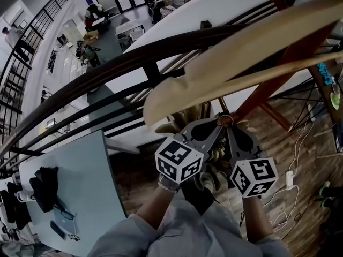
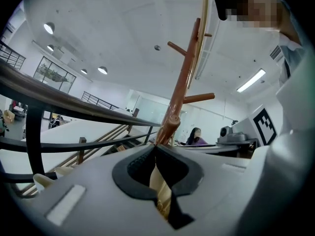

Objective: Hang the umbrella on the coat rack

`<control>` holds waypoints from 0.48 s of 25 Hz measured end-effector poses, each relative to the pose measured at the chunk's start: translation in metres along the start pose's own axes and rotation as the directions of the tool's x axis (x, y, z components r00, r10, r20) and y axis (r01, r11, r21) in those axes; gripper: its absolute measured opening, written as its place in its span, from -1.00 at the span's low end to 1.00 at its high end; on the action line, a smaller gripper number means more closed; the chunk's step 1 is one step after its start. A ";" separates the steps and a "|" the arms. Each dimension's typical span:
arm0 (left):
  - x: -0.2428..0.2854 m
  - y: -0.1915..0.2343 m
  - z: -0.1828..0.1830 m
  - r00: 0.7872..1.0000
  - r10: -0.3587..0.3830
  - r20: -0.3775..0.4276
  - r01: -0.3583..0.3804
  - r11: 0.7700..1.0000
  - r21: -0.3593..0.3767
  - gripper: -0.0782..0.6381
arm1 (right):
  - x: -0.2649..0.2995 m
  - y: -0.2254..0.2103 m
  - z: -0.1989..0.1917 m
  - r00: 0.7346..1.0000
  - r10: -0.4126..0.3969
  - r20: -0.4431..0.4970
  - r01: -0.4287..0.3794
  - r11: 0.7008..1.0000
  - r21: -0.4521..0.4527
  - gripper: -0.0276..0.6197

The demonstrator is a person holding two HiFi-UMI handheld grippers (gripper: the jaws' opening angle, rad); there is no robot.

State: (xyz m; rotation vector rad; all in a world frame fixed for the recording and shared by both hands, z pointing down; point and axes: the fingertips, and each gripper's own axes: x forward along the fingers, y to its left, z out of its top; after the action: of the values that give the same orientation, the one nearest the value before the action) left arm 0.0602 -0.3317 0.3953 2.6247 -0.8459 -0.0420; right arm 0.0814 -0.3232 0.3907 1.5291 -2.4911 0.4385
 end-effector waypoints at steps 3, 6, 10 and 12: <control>0.005 0.000 -0.006 1.000 -0.004 -0.019 0.004 1.000 0.008 -0.76 | 0.002 -0.005 -0.005 1.000 -0.008 -0.009 0.008 1.000 -0.004 -0.91; 0.010 0.000 -0.010 0.999 -0.007 -0.034 0.007 1.000 0.012 -0.76 | 0.004 -0.008 -0.009 1.000 -0.016 -0.016 0.016 1.000 -0.009 -0.91; 0.016 0.000 -0.013 0.999 -0.011 -0.040 0.011 1.000 0.003 -0.76 | 0.005 -0.014 -0.011 1.000 -0.022 -0.020 0.021 1.000 -0.017 -0.91; 0.019 0.000 -0.015 0.999 -0.012 -0.044 0.012 1.000 0.001 -0.76 | 0.007 -0.016 -0.013 0.999 -0.021 -0.025 0.021 0.999 -0.026 -0.91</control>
State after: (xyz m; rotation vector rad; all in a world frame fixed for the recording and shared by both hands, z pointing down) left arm 0.0781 -0.3371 0.4111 2.6214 -0.8159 0.0129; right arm 0.0931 -0.3312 0.4075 1.5293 -2.4499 0.4173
